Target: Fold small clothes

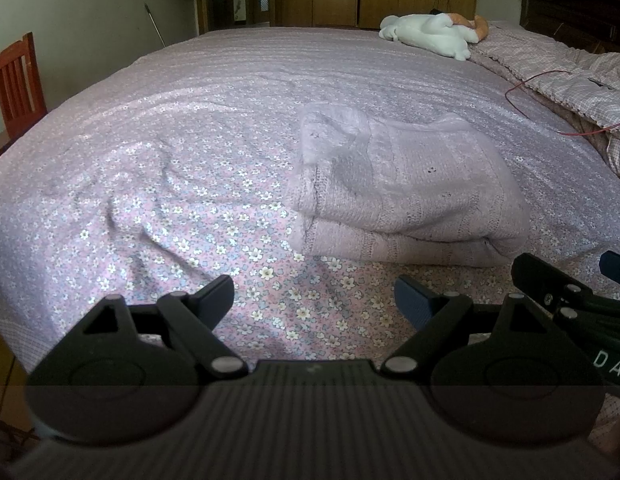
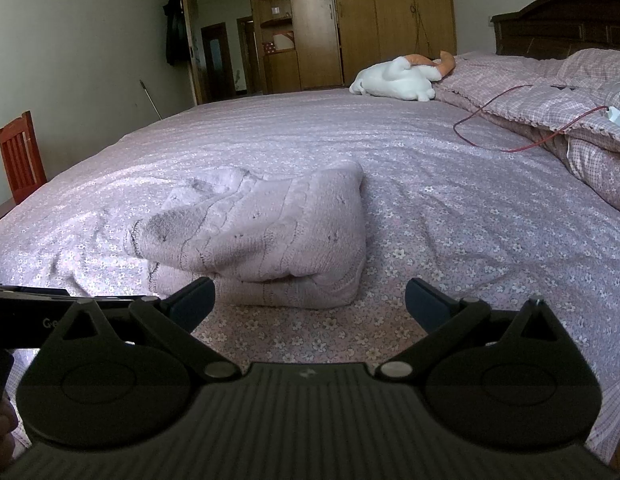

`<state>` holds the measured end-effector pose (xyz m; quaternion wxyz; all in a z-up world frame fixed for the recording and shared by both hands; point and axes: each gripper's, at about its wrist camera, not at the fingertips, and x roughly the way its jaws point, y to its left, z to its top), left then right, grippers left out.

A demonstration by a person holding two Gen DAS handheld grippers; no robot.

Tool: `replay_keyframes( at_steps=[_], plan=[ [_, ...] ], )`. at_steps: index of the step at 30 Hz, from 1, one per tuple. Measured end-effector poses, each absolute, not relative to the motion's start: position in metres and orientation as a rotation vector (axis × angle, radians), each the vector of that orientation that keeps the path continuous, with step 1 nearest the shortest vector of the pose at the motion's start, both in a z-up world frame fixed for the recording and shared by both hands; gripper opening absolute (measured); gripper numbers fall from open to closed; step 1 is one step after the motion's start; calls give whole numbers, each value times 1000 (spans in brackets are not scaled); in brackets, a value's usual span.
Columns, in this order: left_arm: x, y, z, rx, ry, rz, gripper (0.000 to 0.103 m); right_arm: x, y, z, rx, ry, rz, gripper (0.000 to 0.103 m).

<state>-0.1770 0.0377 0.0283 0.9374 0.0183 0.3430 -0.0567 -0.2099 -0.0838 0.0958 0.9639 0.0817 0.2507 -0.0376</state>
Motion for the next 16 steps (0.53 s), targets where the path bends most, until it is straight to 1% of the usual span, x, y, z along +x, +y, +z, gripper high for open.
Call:
replay_keyframes(
  at_steps=[16],
  plan=[
    [-177,38,27,41,707,-115,89,-210,-84,96,165,507,-76,103]
  ],
)
